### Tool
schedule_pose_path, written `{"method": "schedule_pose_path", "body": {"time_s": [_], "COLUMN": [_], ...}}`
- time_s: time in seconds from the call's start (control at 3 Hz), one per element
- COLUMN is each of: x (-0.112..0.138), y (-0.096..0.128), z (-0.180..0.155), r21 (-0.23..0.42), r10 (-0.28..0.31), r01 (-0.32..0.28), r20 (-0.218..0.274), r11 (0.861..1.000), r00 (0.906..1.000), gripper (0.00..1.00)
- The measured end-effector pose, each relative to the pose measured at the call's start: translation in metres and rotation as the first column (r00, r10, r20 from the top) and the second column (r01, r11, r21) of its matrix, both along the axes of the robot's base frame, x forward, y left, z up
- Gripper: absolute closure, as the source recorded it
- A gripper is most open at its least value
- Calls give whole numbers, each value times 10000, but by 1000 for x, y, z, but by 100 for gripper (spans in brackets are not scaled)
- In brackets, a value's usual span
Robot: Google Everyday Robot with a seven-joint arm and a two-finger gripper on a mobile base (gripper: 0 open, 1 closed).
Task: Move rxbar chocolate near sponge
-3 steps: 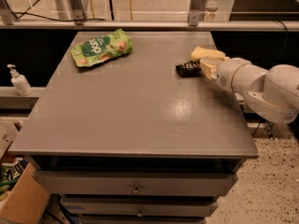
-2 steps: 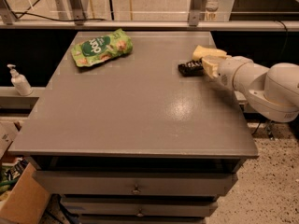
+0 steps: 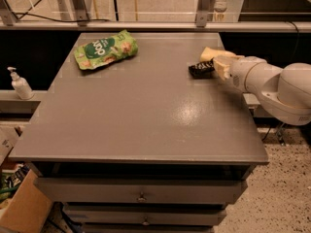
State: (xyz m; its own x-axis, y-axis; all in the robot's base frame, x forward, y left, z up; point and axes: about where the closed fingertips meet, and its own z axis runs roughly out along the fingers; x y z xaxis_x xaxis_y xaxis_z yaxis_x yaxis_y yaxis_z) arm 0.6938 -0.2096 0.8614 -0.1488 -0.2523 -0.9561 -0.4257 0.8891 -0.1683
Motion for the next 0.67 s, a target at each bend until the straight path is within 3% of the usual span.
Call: {"method": "schedule_pose_path", "body": {"time_s": [0.33,0.67], "x": [0,-1], "y": [-2,-4], "z": [0,-1], "r21": [-29,-40], "r10": [-61,-83], "r01": [61,83], "r20": [-18,-60], "r11": [10000,10000], "r00": [10000,9999], "gripper": [13,0]}}
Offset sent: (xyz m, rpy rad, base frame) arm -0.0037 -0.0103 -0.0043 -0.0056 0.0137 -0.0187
